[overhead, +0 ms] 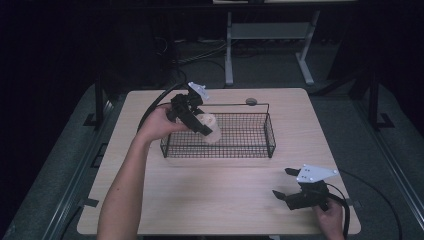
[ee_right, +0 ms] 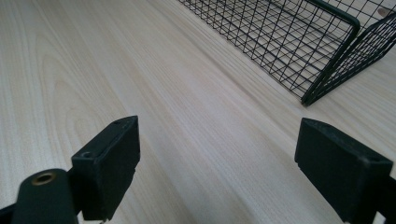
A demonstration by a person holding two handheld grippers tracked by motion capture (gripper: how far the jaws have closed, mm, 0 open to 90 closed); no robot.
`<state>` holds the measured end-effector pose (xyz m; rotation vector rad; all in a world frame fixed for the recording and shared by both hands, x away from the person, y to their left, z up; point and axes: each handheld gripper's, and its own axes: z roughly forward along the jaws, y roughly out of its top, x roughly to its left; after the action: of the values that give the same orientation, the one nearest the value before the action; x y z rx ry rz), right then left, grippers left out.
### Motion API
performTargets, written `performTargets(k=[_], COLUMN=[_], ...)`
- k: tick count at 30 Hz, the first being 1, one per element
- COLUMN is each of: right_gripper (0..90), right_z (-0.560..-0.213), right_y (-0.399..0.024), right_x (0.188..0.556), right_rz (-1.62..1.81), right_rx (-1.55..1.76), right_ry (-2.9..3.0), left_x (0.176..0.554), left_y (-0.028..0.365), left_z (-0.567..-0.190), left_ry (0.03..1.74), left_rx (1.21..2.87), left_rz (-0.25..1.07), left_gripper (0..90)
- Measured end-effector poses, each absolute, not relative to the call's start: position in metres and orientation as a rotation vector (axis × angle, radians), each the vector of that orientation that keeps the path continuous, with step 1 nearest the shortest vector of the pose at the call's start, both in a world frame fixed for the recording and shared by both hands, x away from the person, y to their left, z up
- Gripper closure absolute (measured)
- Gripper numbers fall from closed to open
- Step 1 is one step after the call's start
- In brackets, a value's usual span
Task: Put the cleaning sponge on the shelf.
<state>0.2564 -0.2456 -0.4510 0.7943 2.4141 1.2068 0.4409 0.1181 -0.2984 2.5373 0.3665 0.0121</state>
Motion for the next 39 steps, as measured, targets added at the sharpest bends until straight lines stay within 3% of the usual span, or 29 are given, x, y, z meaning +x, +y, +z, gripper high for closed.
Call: performTargets(k=[39], right_gripper=[13.6], right_z=[-0.450], right_y=[-0.247], right_x=[0.254], right_rz=[1.223], right_rx=[0.795], right_ry=[2.419], left_x=[0.476], left_y=[0.107], left_z=[-0.345], left_ry=[0.503], left_rx=[2.590], left_rz=[0.037], left_gripper=[28.2])
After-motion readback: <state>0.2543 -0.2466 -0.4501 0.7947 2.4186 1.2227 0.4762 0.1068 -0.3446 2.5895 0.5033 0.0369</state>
